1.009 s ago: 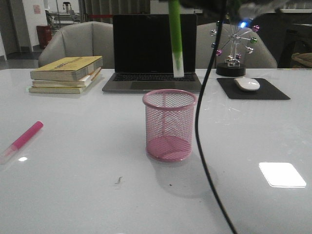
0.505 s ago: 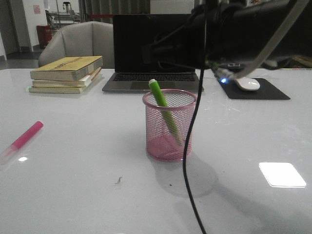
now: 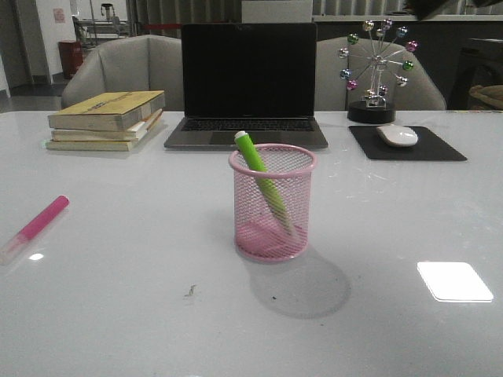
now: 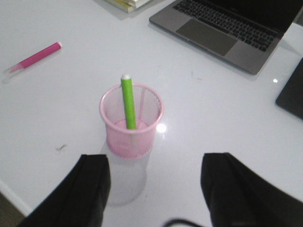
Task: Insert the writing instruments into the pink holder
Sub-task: 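Withdraw the right gripper and lower the left gripper to the pink marker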
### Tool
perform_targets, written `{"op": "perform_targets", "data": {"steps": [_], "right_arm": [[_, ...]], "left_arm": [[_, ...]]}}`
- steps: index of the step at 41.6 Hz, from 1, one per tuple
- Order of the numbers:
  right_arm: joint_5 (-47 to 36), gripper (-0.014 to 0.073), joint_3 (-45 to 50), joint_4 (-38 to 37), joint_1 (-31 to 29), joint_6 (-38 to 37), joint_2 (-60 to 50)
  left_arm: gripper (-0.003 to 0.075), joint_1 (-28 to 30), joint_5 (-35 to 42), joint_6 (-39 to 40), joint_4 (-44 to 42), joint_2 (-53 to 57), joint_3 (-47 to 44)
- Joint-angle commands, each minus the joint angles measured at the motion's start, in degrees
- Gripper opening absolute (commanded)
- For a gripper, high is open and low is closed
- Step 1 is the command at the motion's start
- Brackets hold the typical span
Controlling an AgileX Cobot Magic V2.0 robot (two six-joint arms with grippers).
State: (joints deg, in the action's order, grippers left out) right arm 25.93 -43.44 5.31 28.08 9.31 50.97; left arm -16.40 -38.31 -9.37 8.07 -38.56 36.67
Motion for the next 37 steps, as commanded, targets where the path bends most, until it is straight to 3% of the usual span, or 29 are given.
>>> {"op": "perform_targets", "data": {"steps": [1, 9, 16, 37], "right_arm": [[3.59, 0.0515, -0.40, 1.60, -0.30, 0.66, -5.03], [4.96, 0.0515, 3.61, 2.05, -0.30, 0.66, -11.85], [5.15, 0.0515, 4.46, 2.05, -0.30, 0.66, -12.70], [5.15, 0.0515, 4.46, 2.05, -0.30, 0.66, -12.70]], "left_arm": [[0.0454, -0.48, 4.01, -0.07, 0.90, -0.24, 1.55], [0.0464, -0.48, 4.42, -0.07, 0.90, -0.38, 1.55], [0.0542, -0.36, 1.86, 2.93, -0.66, -6.19, 3.92], [0.0540, 6.42, -0.29, 3.69, -0.98, -44.03, 22.09]]}}
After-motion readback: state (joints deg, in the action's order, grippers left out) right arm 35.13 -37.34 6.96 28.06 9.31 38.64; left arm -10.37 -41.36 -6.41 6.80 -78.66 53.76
